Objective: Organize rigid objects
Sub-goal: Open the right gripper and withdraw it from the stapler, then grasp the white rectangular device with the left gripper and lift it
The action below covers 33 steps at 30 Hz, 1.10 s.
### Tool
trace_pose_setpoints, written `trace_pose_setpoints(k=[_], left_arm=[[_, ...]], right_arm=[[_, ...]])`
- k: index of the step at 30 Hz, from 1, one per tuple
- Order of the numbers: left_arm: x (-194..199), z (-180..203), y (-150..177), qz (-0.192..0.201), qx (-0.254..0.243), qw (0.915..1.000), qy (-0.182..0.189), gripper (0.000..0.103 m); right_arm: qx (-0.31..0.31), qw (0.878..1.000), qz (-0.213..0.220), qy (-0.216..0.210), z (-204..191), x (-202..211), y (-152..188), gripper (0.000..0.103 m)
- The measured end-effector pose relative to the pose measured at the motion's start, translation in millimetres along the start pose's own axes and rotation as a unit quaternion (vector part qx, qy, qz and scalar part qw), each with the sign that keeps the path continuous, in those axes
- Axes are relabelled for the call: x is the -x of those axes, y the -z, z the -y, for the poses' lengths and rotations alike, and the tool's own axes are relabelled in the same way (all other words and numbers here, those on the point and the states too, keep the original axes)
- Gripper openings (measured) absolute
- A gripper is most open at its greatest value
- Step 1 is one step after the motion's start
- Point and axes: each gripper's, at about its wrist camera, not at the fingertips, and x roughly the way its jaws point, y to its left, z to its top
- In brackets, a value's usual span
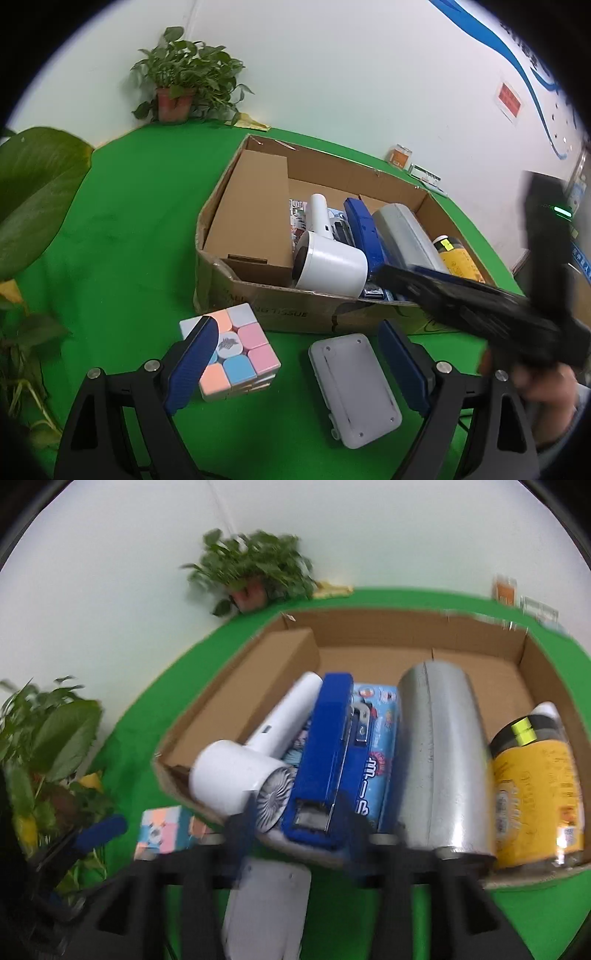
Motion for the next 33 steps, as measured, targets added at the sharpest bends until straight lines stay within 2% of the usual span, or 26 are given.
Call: trace_pose_setpoints(k=[1,3,4,5,6,8,10,12,15,20,21,22,24,26,29,33], left_arm=[[-2.8,0.6,0.3,-0.005,-0.005,1.0,0.004,0.09],[-10.6,0.1,4.0,-0.026,-0.009,0.999,0.034,0.09],[-13.1,-0.4,6.7,-0.033,-0.005,0.9988,0.037,0.09],[-17.8,-2.4,9.2,-0.046,0.004,0.9982,0.038,0.089],[-16.8,-3.4,11.3,-0.034,0.004,0.9985,0.042,0.09],[-17.5,-2.9,12.2,-0.035,0.005,0.9981,0.05,0.09],[-20.1,1.6,11.5,-0.046,0.001,0.9973,0.057,0.09],[-22.3,10.5,9.4,-0.067,-0.006,0.9942,0.084,0.09],[-28.0,18.9,14.7,-0.105,0.017,0.9858,0.131,0.09],[-55.2,19.8,33.2,-0.17,0.052,0.9758,0.127,0.089],[-68.0,16.0,37.1,-0.19,0.071,0.9695,0.137,0.088],[-74.7,13.2,39.1,-0.199,0.083,0.9659,0.143,0.08],[-76.8,12.1,36.1,-0.188,0.093,0.9664,0.148,0.078],[-79.8,15.2,36.0,-0.197,0.093,0.9643,0.15,0.069],[-82.6,29.1,43.1,-0.209,0.074,0.9612,0.164,0.061],[-81.8,52.7,54.7,-0.223,0.064,0.9542,0.189,0.058]], right_arm=[[0.011,1.0,0.023,0.011,0.7,15.2,9.3,0.096],[0.03,0.996,0.067,0.049,4.2,42.4,30.4,0.097],[0.039,0.995,0.077,0.056,5.3,52.2,42.8,0.101],[0.048,0.995,0.077,0.049,9.1,58.7,58.4,0.102],[0.05,0.995,0.074,0.049,13.3,61.9,68.1,0.102],[0.05,0.995,0.056,0.058,19.7,63.0,89.0,0.102],[0.049,0.998,0.021,0.033,20.9,56.8,105.7,0.101],[0.058,0.998,0.0,0.003,14.9,52.7,117.4,0.1],[0.063,0.997,-0.014,-0.031,4.3,48.2,126.0,0.1],[0.033,0.995,-0.053,-0.084,0.3,23.7,122.5,0.1],[0.029,0.993,-0.06,-0.095,0.6,18.6,122.0,0.099],[0.024,0.992,-0.065,-0.102,0.1,14.0,121.5,0.099],[0.017,0.992,-0.07,-0.108,-2.0,9.2,119.5,0.098],[0.023,0.991,-0.07,-0.108,-5.3,5.8,117.6,0.096],[0.027,0.992,-0.075,-0.102,-5.4,3.2,118.0,0.089],[0.024,0.993,-0.084,-0.079,-6.9,13.0,127.6,0.084]])
